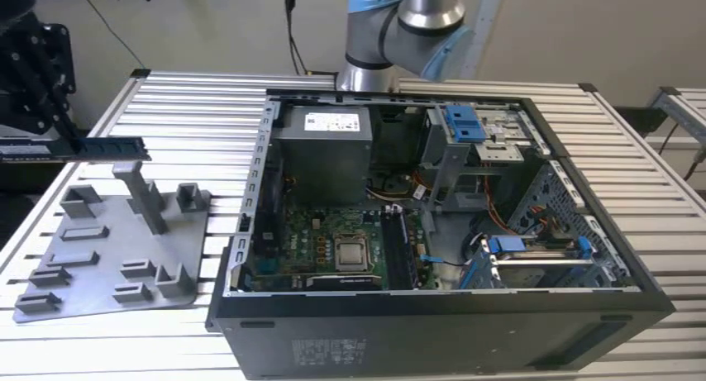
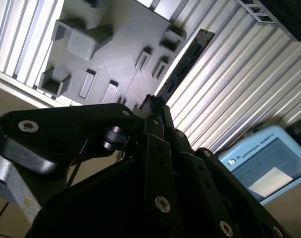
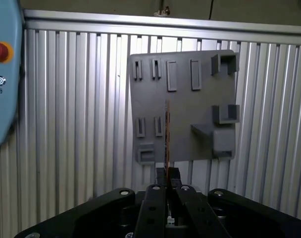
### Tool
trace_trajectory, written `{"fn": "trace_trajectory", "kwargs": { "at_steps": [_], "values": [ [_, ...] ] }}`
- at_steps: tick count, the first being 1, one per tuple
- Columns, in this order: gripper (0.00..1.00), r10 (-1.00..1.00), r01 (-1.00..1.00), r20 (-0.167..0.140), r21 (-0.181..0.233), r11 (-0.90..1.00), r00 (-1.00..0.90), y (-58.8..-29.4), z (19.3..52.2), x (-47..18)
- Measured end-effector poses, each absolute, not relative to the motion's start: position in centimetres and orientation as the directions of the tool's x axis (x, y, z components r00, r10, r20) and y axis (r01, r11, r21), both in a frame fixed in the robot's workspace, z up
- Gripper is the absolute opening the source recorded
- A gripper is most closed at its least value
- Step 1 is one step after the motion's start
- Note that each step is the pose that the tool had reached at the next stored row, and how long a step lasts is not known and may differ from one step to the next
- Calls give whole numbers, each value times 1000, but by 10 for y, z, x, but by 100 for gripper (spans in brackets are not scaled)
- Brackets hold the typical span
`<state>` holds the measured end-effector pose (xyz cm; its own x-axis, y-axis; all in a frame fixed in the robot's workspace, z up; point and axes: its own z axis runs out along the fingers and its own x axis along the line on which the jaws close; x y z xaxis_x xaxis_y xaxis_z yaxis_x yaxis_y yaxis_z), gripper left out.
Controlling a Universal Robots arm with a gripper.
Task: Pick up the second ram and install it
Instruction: 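Pick up the second ram and move it above second insertion slot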
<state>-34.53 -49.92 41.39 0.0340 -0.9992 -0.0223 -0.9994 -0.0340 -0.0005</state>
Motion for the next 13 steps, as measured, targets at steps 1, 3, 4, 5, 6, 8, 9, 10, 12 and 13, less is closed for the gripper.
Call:
{"fn": "trace_trajectory", "kwargs": {
  "at_steps": [1,3,4,5,6,8,9,10,12,13],
  "values": [
    [14,-999,-999,-22,0,-34,34,-499,414,-342],
    [14,-999,-999,-23,1,-34,34,-499,414,-336],
    [14,-999,-999,-23,2,-34,34,-499,414,-332],
    [14,-999,-999,-22,3,-34,34,-499,414,-328],
    [14,-999,-999,-23,4,-34,34,-499,414,-324],
    [14,-999,-999,-23,5,-34,34,-499,414,-317],
    [14,-999,-999,-23,6,-34,34,-499,414,-313],
    [14,-999,-999,-23,7,-34,34,-499,414,-310],
    [14,-999,-999,-23,8,-34,34,-499,414,-303],
    [14,-999,-999,-23,8,-34,34,-499,414,-300]
  ]
}}
